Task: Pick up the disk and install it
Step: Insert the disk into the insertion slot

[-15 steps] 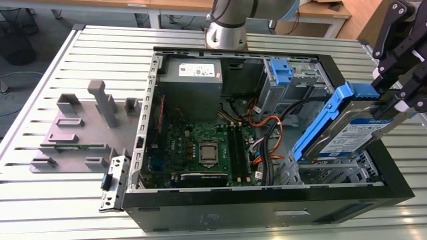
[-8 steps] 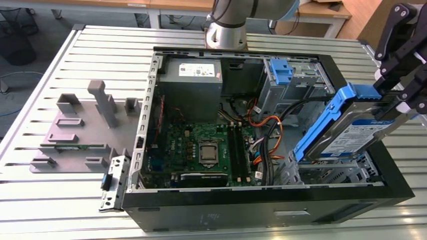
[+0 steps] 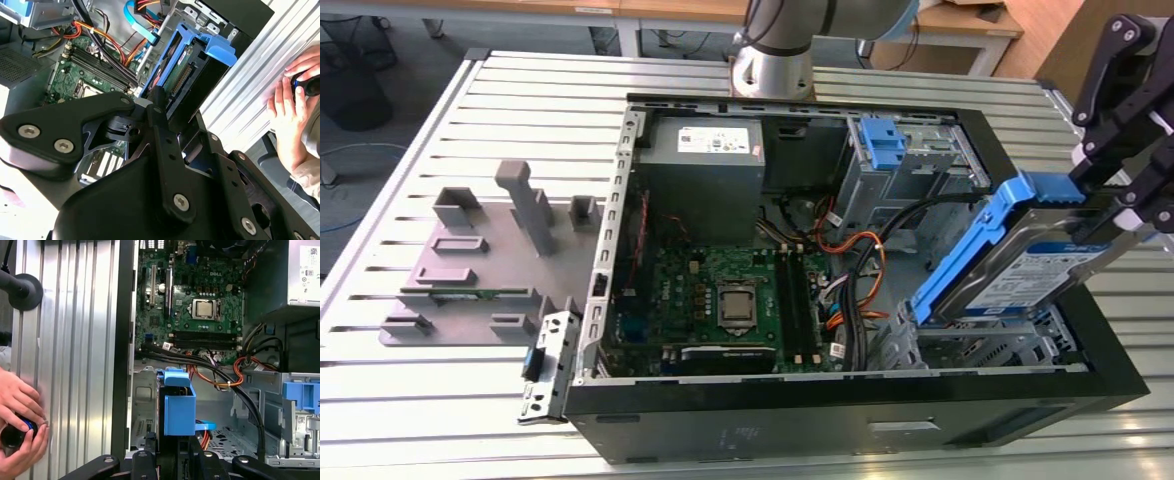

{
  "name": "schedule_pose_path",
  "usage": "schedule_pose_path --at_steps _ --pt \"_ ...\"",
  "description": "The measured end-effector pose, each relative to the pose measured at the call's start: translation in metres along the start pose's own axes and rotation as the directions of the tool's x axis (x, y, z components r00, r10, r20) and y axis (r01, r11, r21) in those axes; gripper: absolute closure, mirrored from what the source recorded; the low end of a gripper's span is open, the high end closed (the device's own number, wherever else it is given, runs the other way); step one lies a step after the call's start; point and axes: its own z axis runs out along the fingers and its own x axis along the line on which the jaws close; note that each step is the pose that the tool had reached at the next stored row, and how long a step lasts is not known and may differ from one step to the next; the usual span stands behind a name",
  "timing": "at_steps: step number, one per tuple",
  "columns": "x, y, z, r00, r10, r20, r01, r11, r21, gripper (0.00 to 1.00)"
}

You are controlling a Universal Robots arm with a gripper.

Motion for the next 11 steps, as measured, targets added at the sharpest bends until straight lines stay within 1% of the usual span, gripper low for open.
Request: schedule_pose_path --at_steps 5,11 --pt "-0.0001 -0.0037 0.0022 1.0 0.002 0.0004 -0.002 1.0 0.0001 0.65" --pt "-0.0011 -0.0039 0.0046 1.0 0.004 0.0006 -0.004 1.0 0.0002 0.65"
